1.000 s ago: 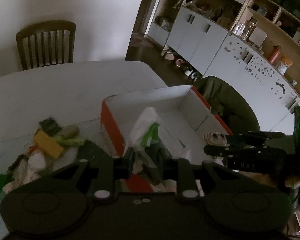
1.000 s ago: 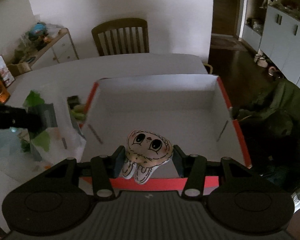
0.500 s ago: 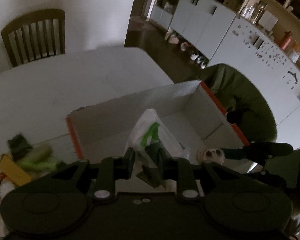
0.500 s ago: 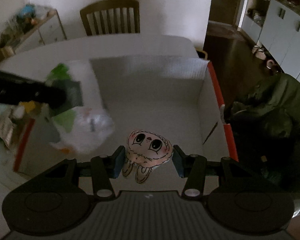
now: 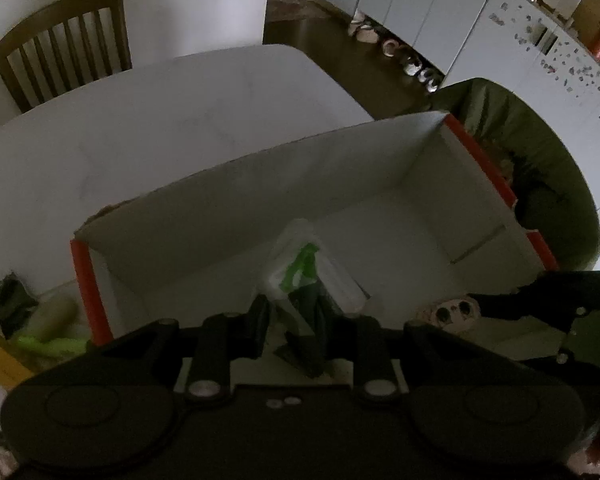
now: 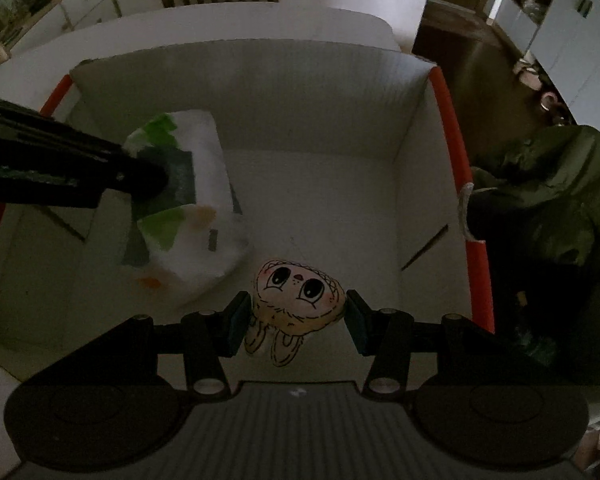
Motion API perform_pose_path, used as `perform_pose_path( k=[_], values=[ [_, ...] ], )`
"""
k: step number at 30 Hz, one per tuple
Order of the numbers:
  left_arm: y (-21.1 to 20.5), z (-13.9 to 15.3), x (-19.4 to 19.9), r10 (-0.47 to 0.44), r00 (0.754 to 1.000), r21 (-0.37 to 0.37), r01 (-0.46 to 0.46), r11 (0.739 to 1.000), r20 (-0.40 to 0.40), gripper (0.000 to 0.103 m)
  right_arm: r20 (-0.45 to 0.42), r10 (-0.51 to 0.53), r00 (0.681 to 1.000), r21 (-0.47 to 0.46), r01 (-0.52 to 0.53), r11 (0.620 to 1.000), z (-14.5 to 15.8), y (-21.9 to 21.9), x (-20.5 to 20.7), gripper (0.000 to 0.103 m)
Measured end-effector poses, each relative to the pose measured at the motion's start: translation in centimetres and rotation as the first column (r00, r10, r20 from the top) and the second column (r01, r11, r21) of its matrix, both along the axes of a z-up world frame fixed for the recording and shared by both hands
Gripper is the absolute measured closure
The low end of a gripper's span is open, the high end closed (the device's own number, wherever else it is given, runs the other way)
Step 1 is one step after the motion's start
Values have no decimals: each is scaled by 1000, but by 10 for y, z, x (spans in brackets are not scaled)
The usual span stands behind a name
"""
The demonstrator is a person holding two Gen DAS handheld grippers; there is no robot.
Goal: Organize objects
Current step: 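Lower the bag and plush into the shoebox and open both grippers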
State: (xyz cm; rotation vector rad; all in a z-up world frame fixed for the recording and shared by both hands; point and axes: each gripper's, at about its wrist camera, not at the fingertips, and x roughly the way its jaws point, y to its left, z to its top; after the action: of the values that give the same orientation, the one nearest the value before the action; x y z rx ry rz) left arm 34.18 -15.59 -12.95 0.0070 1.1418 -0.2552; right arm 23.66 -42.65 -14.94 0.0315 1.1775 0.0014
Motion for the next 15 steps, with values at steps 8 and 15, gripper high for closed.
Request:
perform_pose_path(
  k=[8,15],
  values=[
    [-4,-14,8,-2,999,61,6,998,-51,75,-19,1,1000,9,-1,1000,-7,3,0,52],
    [-1,-19,7,11,998,79,-6,997,-66,69,-16,-23,1000,28,24,999,-6,4,-3,52]
  ],
)
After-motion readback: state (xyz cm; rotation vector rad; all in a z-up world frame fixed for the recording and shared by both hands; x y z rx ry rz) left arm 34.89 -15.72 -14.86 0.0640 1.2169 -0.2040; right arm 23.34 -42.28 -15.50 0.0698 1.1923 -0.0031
